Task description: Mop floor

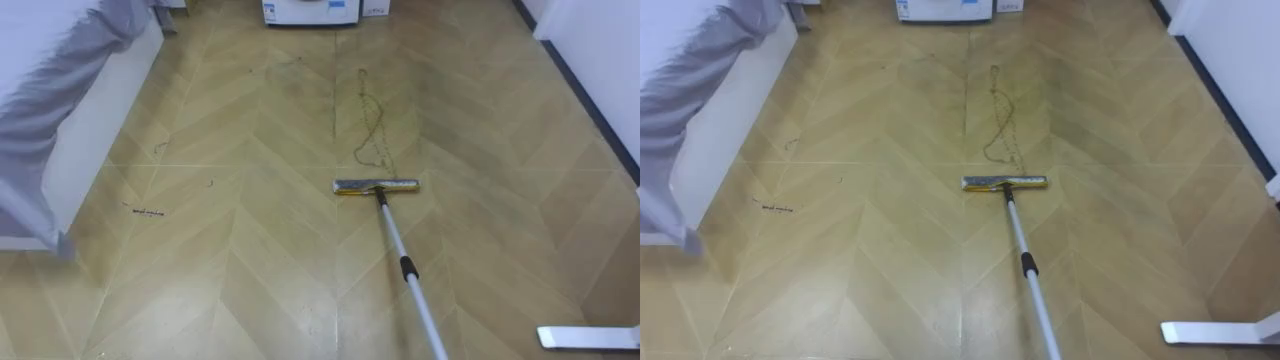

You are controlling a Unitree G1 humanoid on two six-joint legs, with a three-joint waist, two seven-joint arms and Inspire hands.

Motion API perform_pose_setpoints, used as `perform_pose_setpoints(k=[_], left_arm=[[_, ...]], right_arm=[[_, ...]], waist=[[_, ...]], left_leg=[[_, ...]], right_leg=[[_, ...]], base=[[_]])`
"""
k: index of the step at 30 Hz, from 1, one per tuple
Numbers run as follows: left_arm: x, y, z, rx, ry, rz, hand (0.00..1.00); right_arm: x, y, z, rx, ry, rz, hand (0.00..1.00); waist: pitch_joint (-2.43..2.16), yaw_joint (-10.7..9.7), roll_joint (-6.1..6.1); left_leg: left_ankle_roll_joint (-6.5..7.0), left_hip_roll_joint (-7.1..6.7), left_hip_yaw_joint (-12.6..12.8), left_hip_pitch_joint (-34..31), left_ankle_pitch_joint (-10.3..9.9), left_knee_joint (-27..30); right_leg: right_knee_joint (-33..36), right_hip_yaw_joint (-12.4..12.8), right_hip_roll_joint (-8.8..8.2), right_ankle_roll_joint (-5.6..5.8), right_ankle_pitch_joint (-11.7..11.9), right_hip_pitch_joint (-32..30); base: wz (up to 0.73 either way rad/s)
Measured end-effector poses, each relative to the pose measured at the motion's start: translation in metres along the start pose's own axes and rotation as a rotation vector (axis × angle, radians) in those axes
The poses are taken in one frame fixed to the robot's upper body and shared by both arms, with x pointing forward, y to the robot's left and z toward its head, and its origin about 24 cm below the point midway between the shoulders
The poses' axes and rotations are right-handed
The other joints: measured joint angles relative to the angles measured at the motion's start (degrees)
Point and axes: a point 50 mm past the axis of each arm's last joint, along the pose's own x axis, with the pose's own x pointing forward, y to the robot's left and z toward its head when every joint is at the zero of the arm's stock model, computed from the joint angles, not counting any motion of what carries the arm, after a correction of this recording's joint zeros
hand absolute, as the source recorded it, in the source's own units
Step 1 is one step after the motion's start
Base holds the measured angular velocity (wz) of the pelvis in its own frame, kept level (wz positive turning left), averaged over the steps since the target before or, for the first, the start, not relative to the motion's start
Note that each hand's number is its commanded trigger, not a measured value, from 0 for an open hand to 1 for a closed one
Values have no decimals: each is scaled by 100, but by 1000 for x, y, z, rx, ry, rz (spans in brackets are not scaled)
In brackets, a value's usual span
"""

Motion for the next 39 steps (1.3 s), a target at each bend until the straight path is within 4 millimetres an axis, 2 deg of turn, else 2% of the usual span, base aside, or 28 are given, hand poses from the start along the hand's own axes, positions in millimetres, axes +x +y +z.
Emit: perform_pose_setpoints(k=[21,27,31,33,36,37,39], left_arm=[[0,1,-19,34,109,-21,0],[0,-1,-12,39,96,-23,0],[1,-2,-2,68,73,-24,0],[2,-3,5,74,53,-29,0],[3,-6,18,97,27,-39,0],[3,-7,23,108,15,-44,0],[3,-7,29,130,-3,-49,0]], right_arm=[[0,-2,-1,2,5,10,100],[-1,-4,4,2,-10,4,100],[-2,-8,14,5,-33,-8,100],[-3,-10,18,9,-41,-16,100],[-5,-14,27,14,-63,-36,100],[-6,-16,30,18,-71,-45,100],[-6,-17,33,26,-79,-53,100]], waist=[[-5,-5,35],[-20,-8,57],[-29,-15,69],[4,-19,96],[10,-13,125],[36,-20,134],[45,-12,150]], left_leg=[[13,1,1,-21,-24,29],[24,8,0,-371,-68,220],[25,14,-41,-770,-68,406],[25,13,-49,-918,-68,470],[31,10,-90,-1258,-75,648],[33,6,-123,-1393,-77,722],[32,9,-133,-1622,-94,825]], right_leg=[[7,-8,-1,0,-5,1],[57,-29,-6,-2,-6,-274],[280,-49,-10,-8,-16,-657],[322,-52,-10,-8,-16,-776],[470,-72,-10,-11,-17,-1101],[547,-97,-12,-11,-18,-1221],[699,-110,-22,-30,-53,-1478]], base=[[0],[1],[3],[5],[7],[10],[6]])
